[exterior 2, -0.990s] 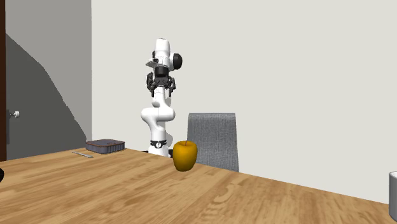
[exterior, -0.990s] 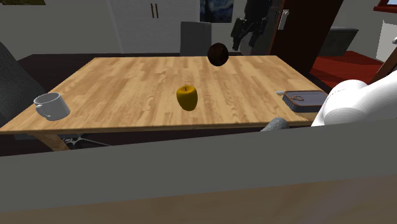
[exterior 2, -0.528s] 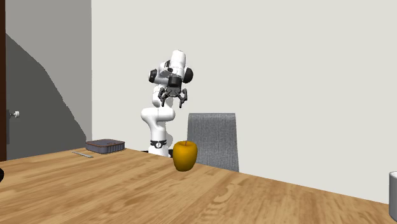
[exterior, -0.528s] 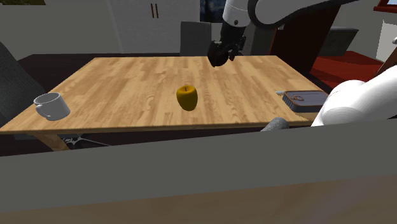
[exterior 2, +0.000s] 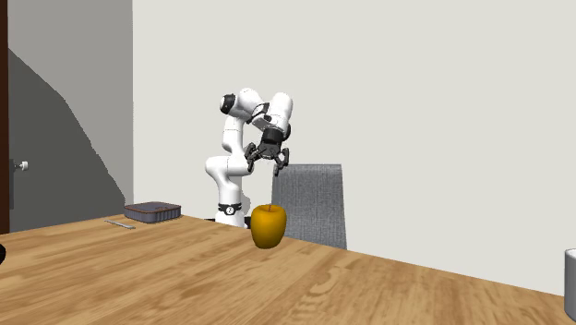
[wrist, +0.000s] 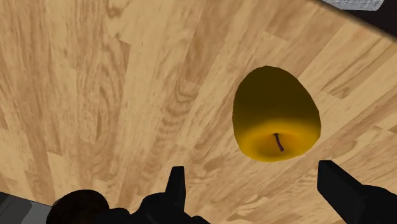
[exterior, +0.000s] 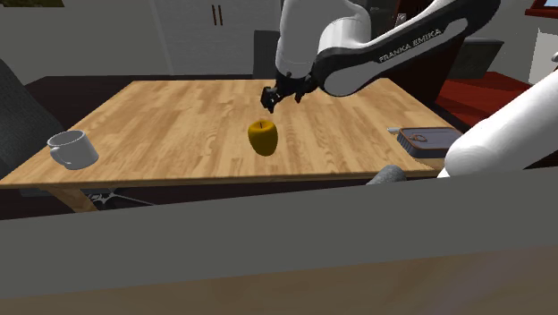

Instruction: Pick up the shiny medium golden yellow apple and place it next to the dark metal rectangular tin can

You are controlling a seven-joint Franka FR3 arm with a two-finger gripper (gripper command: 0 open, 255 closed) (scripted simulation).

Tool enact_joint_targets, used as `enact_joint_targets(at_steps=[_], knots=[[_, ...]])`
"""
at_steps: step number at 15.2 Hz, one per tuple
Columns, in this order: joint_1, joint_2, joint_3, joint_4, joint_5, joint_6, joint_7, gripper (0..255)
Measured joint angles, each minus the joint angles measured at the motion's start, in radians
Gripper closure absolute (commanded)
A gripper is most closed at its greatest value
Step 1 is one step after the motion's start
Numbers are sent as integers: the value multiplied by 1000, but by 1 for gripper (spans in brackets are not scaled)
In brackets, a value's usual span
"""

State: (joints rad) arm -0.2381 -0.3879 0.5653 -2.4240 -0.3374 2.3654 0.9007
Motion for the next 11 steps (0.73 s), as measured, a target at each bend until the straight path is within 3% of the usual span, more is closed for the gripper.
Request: enact_joint_targets(at_steps=[3, 5, 6, 8, 11], knots=[[-112, 142, 140, 75, -202, 23, 213, 0], [-168, 252, 224, 143, -363, -13, 367, 0], [-182, 312, 258, 176, -450, -44, 445, 0], [-188, 386, 274, 210, -560, -72, 533, 0], [-192, 440, 268, 223, -635, -73, 583, 0]])
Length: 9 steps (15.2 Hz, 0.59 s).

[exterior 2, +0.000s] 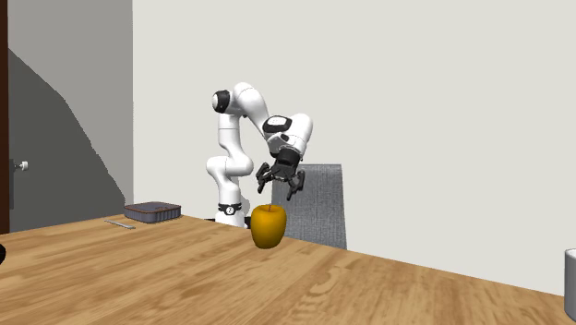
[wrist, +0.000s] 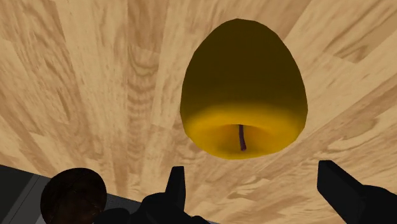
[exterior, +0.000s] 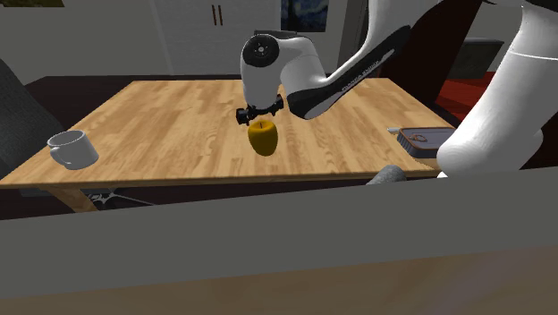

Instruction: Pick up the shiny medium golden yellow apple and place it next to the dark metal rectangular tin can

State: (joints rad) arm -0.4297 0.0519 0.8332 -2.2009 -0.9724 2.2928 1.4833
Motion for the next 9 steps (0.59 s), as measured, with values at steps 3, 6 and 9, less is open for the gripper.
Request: enact_joint_targets(at_steps=[3, 6, 9], knots=[[-2, 51, -14, 12, -61, 4, 33, 0], [-2, 64, -18, 15, -79, 5, 43, 0], [-1, 66, -18, 15, -82, 5, 45, 0]])
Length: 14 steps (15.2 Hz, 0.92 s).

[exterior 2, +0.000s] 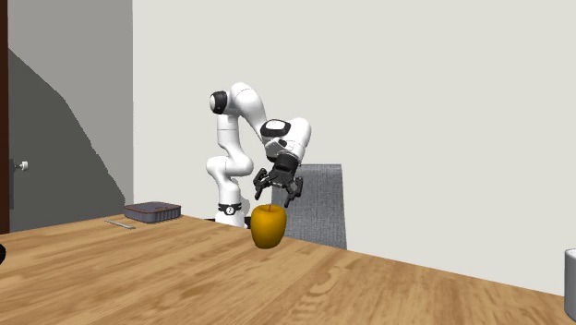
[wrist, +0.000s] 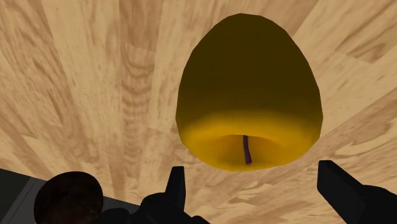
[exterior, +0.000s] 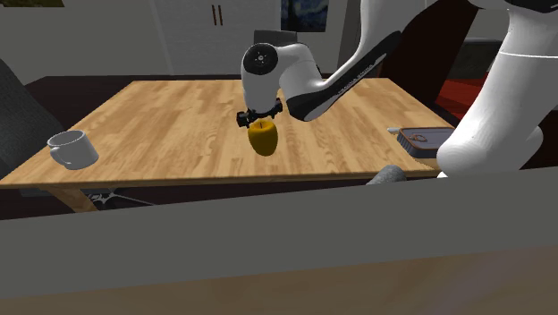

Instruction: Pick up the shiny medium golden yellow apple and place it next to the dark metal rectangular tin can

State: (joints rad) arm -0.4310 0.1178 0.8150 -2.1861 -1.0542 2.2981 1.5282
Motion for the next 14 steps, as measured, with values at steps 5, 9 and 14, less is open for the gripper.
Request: enact_joint_targets(at_steps=[5, 9, 14], knots=[[2, 2, 1, 6, -2, 4, 0, 255], [2, 5, 0, 6, -4, -3, 1, 255], [-3, -13, 3, 2, 18, -1, -16, 255]])
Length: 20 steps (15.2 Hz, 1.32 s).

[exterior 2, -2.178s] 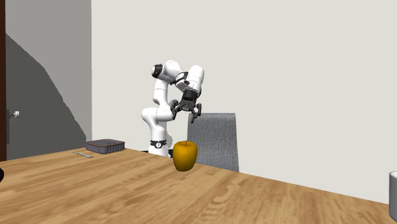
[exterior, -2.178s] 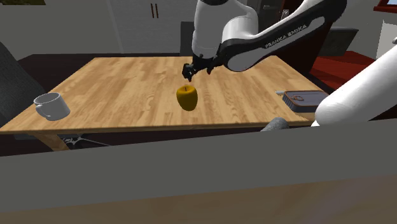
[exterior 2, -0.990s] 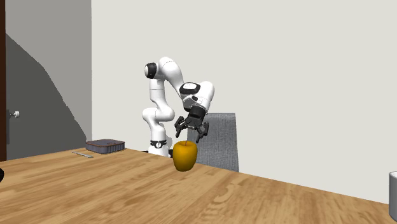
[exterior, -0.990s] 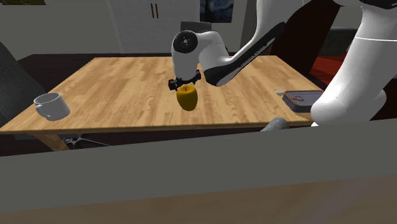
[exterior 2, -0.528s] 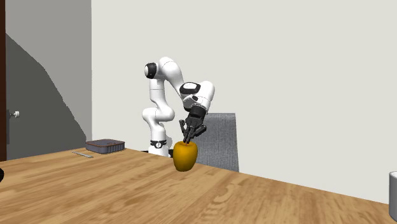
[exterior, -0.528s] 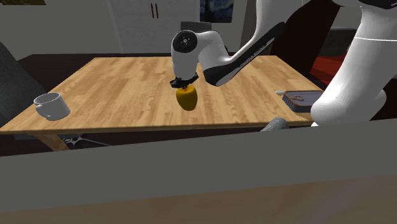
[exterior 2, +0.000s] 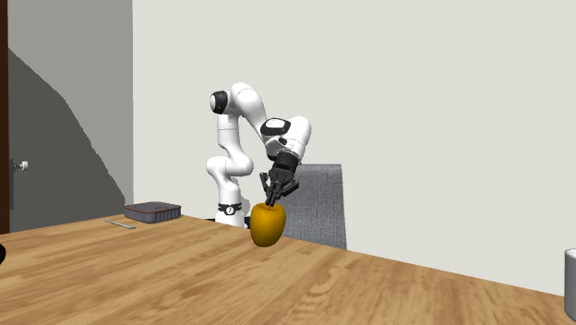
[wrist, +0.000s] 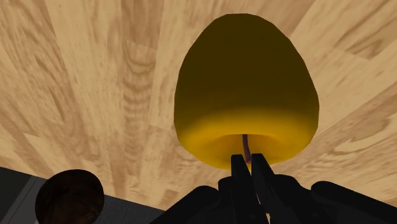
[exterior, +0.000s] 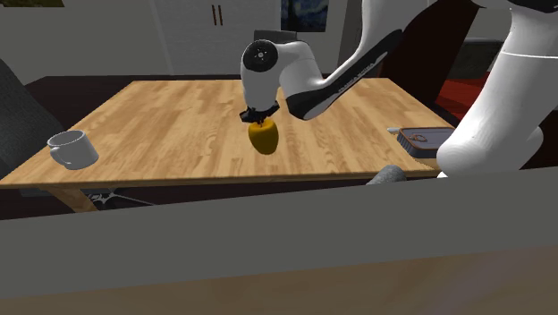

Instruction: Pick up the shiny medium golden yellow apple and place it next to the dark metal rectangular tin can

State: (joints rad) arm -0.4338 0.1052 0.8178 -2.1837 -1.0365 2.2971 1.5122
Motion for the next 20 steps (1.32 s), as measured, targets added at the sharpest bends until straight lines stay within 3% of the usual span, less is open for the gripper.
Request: enact_joint_targets(at_steps=[20], knots=[[-15, -190, -5, 83, 294, -64, -291, 255]])
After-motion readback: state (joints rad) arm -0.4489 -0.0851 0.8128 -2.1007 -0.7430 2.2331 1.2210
